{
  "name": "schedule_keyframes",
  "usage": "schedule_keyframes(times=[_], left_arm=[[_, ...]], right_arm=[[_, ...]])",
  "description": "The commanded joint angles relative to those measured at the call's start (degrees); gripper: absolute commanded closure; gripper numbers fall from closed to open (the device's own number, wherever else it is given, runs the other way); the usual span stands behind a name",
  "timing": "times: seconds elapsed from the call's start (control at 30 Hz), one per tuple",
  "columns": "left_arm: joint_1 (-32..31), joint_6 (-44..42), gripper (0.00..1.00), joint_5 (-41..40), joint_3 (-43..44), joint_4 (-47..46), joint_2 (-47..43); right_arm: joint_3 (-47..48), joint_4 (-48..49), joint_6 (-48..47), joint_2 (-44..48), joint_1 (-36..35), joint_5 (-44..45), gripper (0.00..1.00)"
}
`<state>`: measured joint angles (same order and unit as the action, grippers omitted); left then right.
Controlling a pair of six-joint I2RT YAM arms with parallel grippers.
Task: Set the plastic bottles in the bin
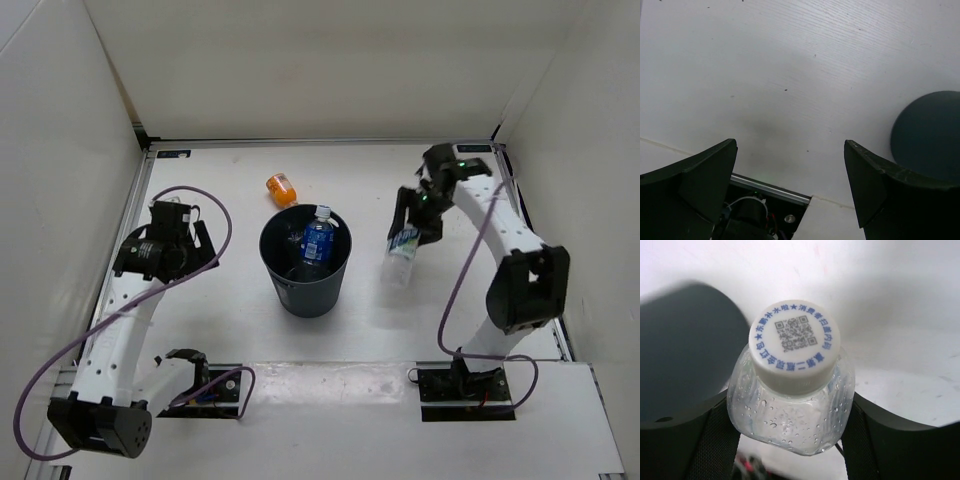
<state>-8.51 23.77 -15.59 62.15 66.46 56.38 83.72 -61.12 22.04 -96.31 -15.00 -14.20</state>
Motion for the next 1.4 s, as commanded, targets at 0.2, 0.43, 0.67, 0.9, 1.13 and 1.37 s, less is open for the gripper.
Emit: schedule_keyframes(times=[0.2,0.43,0.67,0.9,1.13,1.37], left_arm=[[-0.2,6.6,0.01,3.5,0.1,-7.7,5.8],[-0.2,7.3,0.01,3.8,-0.7,-10.2,7.3],[0.3,6.6,0.01,4.2,-0.8,-9.9,7.3],[0.2,4.7,0.01,6.0,-0.5,-7.9,6.6],[0.3,2.3,0.01,7.3,-0.1,-7.0,6.1],[0.3,2.3,0.01,6.5,-0.7,-6.4,5.1]], right_arm=[[23.1,0.6,0.3,11.9,5.7,-1.2,0.95],[25.3,14.4,-15.4,18.0,-7.0,3.2,0.93],[28.1,15.1,-26.3,15.0,-19.5,-0.7,0.95],[31.7,16.2,-31.2,9.0,-26.9,-7.2,0.89],[31.0,15.2,-34.2,6.3,-32.1,-11.7,0.78],[31.8,14.1,-34.4,8.1,-33.5,-7.5,0.25]])
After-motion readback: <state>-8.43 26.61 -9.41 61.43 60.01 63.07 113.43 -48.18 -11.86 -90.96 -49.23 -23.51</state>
